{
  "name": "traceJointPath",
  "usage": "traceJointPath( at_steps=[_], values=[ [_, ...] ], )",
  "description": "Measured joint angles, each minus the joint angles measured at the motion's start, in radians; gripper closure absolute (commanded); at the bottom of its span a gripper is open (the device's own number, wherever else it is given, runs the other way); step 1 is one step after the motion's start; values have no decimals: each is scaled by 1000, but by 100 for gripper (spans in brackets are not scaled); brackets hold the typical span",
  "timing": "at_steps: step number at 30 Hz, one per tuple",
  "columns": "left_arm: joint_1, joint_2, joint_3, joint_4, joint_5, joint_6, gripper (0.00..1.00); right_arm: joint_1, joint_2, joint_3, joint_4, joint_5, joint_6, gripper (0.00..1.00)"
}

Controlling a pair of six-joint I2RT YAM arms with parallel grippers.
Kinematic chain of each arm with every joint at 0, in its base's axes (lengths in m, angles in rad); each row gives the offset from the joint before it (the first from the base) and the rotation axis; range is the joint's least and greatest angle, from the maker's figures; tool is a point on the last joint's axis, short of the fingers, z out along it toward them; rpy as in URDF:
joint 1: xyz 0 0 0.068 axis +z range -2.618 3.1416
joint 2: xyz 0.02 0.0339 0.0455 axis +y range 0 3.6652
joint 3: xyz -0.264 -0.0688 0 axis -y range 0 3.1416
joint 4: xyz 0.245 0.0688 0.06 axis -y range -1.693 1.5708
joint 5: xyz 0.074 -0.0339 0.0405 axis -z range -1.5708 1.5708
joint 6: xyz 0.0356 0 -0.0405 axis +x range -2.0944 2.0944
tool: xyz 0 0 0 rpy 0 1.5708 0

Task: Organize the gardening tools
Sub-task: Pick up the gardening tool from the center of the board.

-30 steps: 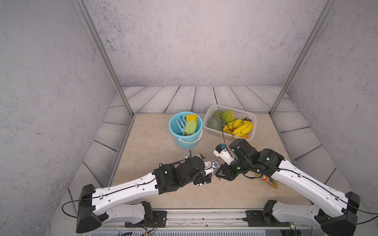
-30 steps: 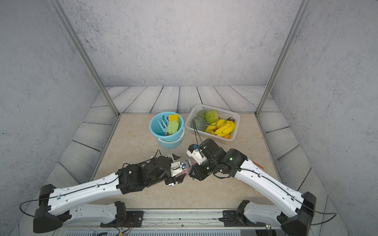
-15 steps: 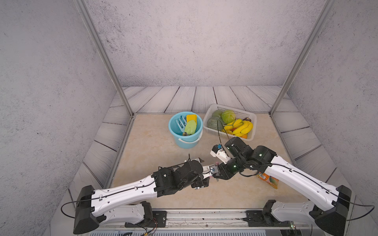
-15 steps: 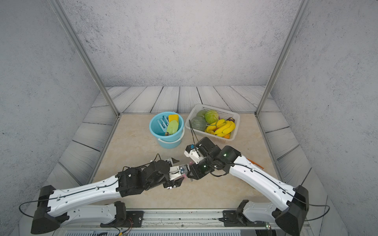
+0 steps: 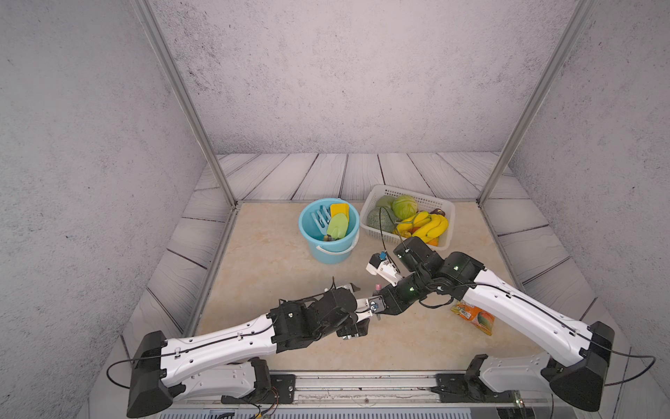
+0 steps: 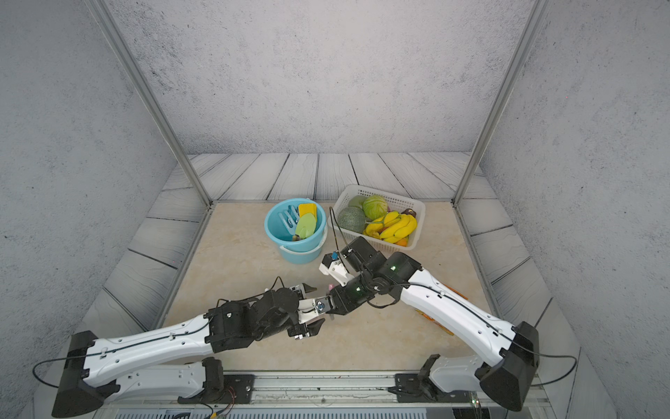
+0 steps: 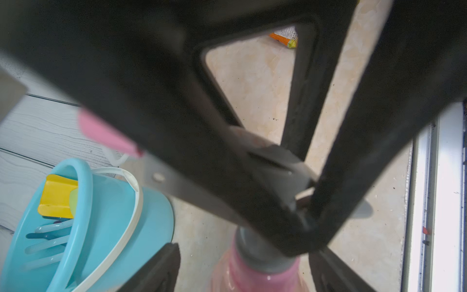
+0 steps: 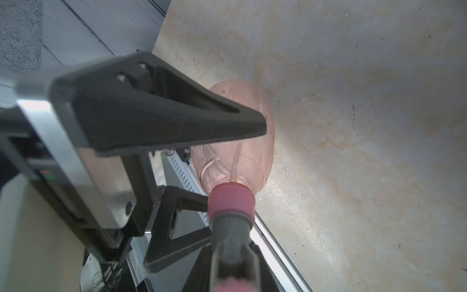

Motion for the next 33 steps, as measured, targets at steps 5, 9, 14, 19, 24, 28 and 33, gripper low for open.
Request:
traceJointPath(
  at_steps=[5, 9, 14, 19, 24, 28, 33],
  values=[
    [0, 14, 0, 13, 8, 5, 27, -5, 0, 0, -10, 0, -2, 100],
    [-3, 34, 3, 26, 22, 1, 42, -16, 0, 0, -23, 4, -3, 100],
    [-6, 49, 8, 44, 44, -14, 52, -20, 0, -4, -25, 8, -1, 100],
    [-6, 57, 11, 50, 56, -31, 77, -27, 0, -7, -26, 0, 2, 100],
    [-6, 76, 12, 47, 53, -53, 95, -33, 0, -17, -40, 3, 9, 100],
    [-8, 84, 15, 49, 37, -86, 100, -40, 0, -18, -39, 10, 10, 82],
    [-9, 92, 16, 70, -20, -148, 100, -66, 0, -18, -26, 42, 13, 59]
  ],
)
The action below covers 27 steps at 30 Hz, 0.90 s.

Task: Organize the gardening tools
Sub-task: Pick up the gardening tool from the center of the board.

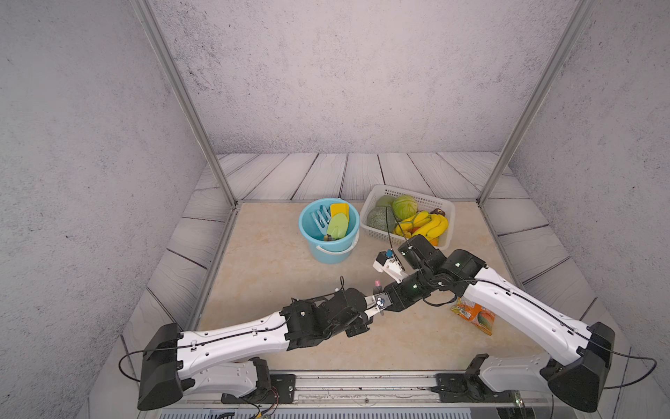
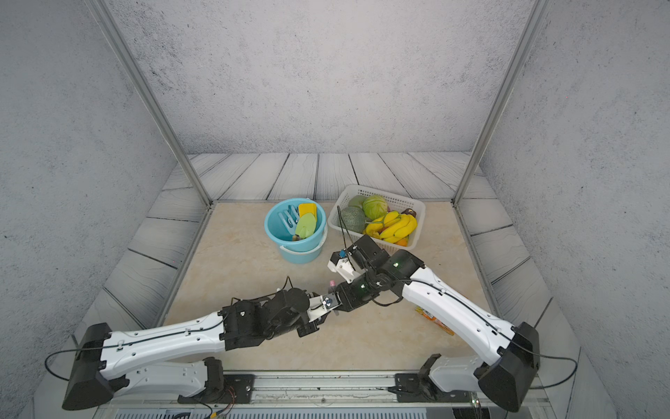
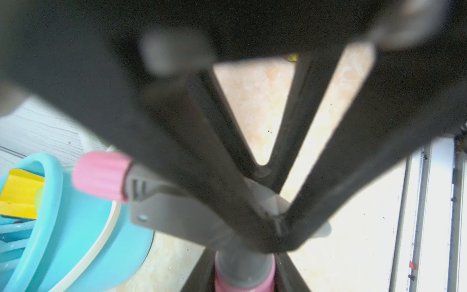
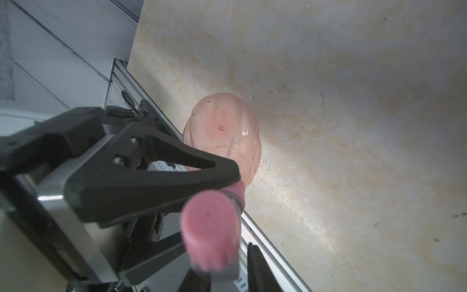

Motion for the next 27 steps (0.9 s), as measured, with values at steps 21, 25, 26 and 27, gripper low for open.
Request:
traceJointPath(
  at_steps=[21, 25, 26, 27],
  values=[
    [95, -135, -230, 256, -422, -298, 100, -122, -219, -241, 319, 121, 103, 50],
    [95, -143, -260, 298, -489, -320, 100, -129, -220, -277, 377, 145, 106, 50],
    [95, -143, -267, 308, -506, -323, 100, -132, -220, -290, 393, 151, 106, 50],
    [95, -142, -277, 323, -525, -325, 100, -134, -220, -304, 410, 159, 106, 50]
  ],
)
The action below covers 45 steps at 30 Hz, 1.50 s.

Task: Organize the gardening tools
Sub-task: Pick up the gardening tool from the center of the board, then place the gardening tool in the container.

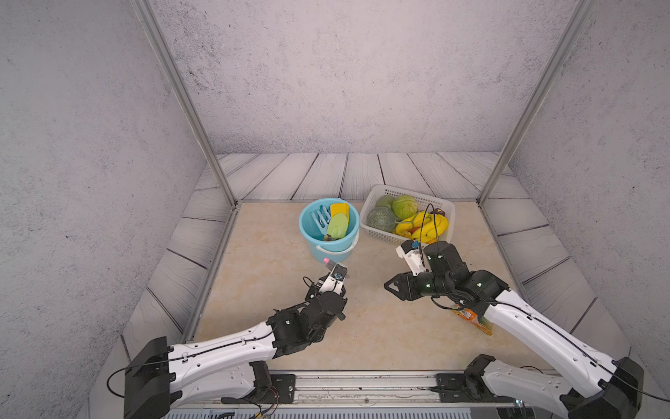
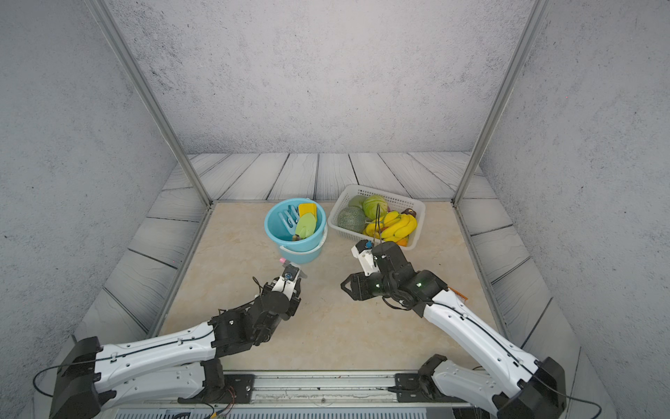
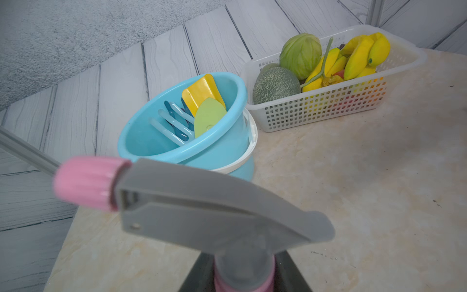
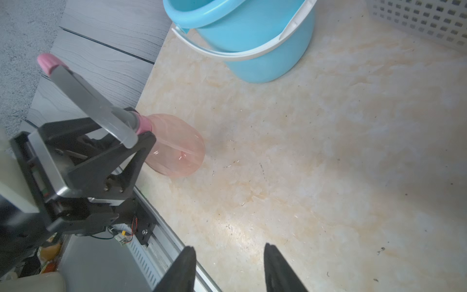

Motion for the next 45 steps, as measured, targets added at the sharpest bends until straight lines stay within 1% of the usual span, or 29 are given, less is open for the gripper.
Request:
traceJointPath(
  at_steps=[4, 8, 13, 19, 27, 35, 41, 45],
  values=[
    [6, 15, -31, 64, -51, -7, 100, -16, -4, -63, 72, 33, -2, 50],
    [35, 38, -74, 132, -76, -21, 100, -44, -3, -103, 127, 61, -7, 50],
    [54, 73, -98, 209, -100, -22, 100, -75, -1, -119, 186, 75, -7, 50],
    [61, 97, -123, 320, -104, -16, 100, -77, -1, -177, 257, 97, 0, 50],
    [73, 129, -184, 442, -95, -17, 100, -77, -8, -208, 285, 130, 2, 50],
    [142, 176, -208, 542, -38, -49, 100, -77, -8, -211, 320, 136, 10, 50],
    [175, 222, -209, 575, 1, -92, 100, -77, 3, -211, 322, 136, 13, 50],
    [189, 228, -226, 596, 16, -120, 100, -77, 16, -211, 326, 136, 16, 50]
  ],
)
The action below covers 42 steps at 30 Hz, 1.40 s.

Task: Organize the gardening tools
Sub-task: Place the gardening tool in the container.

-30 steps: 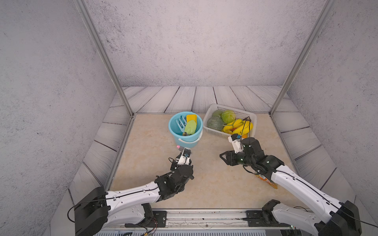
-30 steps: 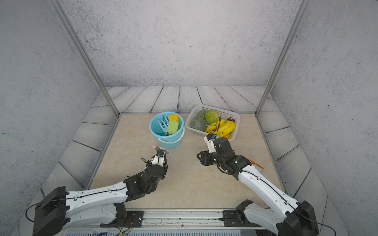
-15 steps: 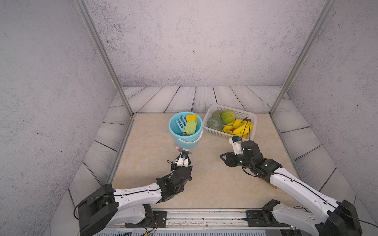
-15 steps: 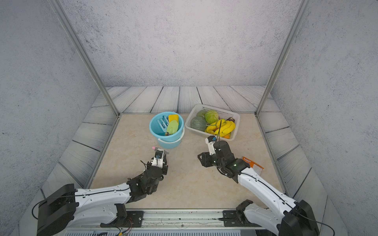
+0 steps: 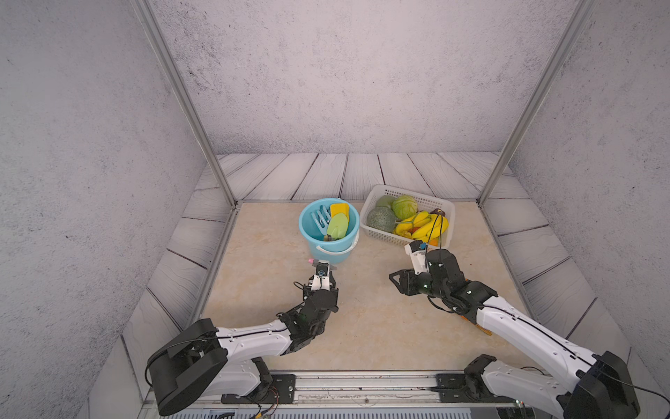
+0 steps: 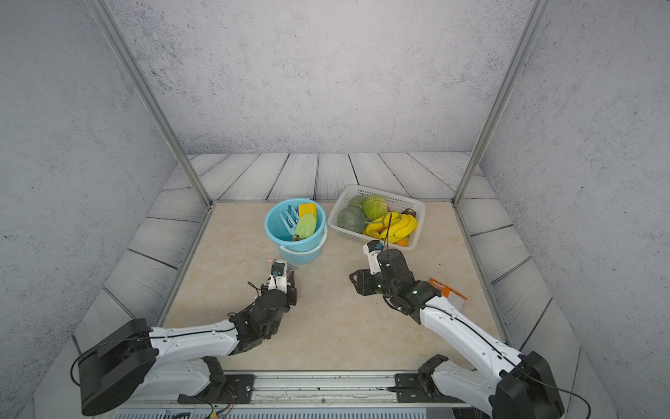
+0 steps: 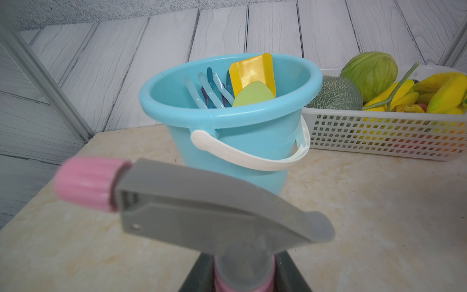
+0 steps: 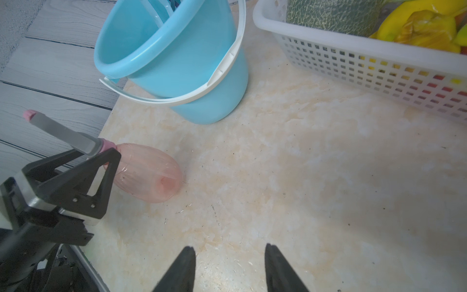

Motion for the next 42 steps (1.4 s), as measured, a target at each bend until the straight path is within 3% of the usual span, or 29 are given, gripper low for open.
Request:
traceJointPath(
  at_steps=[10, 13, 17, 23, 29, 31, 42],
  values=[
    [30, 18, -25, 24, 28, -45, 94, 0, 43, 2, -1, 0, 0, 50],
    [34, 27, -29, 45, 28, -54, 84, 0, 50, 5, -2, -1, 0, 50],
    [35, 31, -31, 53, 32, -61, 61, 0, 55, 10, -8, -1, 0, 50],
    [35, 24, -32, 18, 48, -74, 35, 0, 56, 26, -16, -1, 0, 50],
    [35, -66, -31, -97, 53, -106, 17, 0, 56, 49, -32, -1, 0, 48],
    [35, -109, -29, -145, 55, -117, 10, 0, 55, 57, -41, -1, 4, 42],
    [21, -377, -25, -425, 93, -174, 6, 0, 2, 60, -76, 14, 18, 38]
  ],
)
